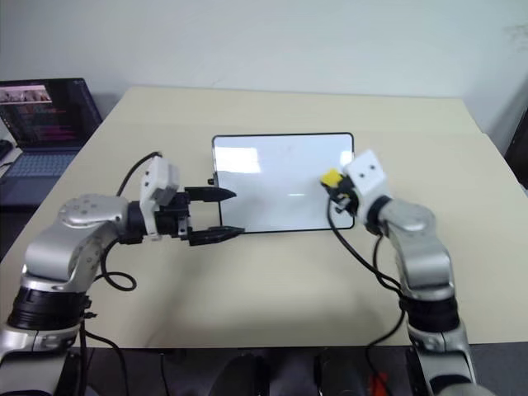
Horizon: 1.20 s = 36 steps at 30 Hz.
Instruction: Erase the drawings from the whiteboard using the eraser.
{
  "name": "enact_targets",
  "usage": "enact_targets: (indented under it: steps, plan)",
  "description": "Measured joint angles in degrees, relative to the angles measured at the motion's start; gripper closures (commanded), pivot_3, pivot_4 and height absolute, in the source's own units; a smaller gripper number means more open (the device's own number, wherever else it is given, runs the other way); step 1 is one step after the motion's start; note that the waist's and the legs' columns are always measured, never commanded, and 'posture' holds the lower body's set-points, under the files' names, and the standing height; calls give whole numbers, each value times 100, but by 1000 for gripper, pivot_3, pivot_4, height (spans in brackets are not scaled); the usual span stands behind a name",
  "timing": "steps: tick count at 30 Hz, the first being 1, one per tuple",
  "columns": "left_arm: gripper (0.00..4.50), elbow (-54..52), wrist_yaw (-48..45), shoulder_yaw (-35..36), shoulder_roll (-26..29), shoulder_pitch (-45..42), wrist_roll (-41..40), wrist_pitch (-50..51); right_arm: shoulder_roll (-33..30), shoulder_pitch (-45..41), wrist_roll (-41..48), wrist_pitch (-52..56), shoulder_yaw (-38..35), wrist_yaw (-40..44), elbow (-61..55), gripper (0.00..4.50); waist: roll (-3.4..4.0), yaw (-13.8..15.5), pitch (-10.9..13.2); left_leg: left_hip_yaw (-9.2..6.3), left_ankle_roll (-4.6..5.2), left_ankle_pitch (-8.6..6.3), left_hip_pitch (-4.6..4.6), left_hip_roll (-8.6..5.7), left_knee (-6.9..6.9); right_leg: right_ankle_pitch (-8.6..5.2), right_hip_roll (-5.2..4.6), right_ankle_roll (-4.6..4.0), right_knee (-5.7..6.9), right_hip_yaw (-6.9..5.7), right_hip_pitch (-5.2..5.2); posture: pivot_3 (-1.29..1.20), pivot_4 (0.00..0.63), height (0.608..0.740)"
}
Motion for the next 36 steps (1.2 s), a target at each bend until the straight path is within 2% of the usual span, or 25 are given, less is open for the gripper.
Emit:
enact_targets:
  steps: [3,7,15,24,33,34,36]
  plan:
    - [0,-56,-23,-318,-257,-47,49,-97,-29,729,-1,183,-366,-363,-82,3225,5,-13,4,15,0,0,7,-8,9,-1,1,3,11,16,0,0,150,740]
    - [0,-18,-112,-614,-623,-384,61,-141,98,991,117,135,-597,-757,-81,3225,5,-81,4,29,1,1,30,-2,9,-14,41,27,15,33,9,0,150,740]
    - [0,615,-411,-1198,-1264,-1053,386,-561,178,1034,385,-103,-680,-1138,581,3225,5,-62,3,28,1,1,32,-3,10,-11,61,22,12,35,14,0,150,740]
    - [0,1625,-755,-1724,-1870,-1462,946,-1217,-96,805,603,-383,-798,-1372,1340,3225,5,-44,3,26,1,1,27,-6,9,-10,59,19,9,33,14,0,150,740]
    - [0,1786,-861,-1814,-2027,-1462,1310,-1661,-175,802,881,-431,-904,-1440,1468,244,6,-55,3,26,2,1,28,-3,10,-10,63,20,13,34,14,0,150,740]
    - [0,1780,-842,-1814,-2030,-1458,1318,-1658,-175,802,905,-435,-904,-1445,1469,51,6,-55,3,27,2,1,28,-3,11,-10,63,19,13,35,14,0,150,740]
    - [0,1747,-730,-1812,-2034,-1411,1338,-1640,-177,802,959,-450,-904,-1452,1481,51,6,-55,3,26,2,1,28,-2,10,-10,63,19,13,34,14,0,150,740]
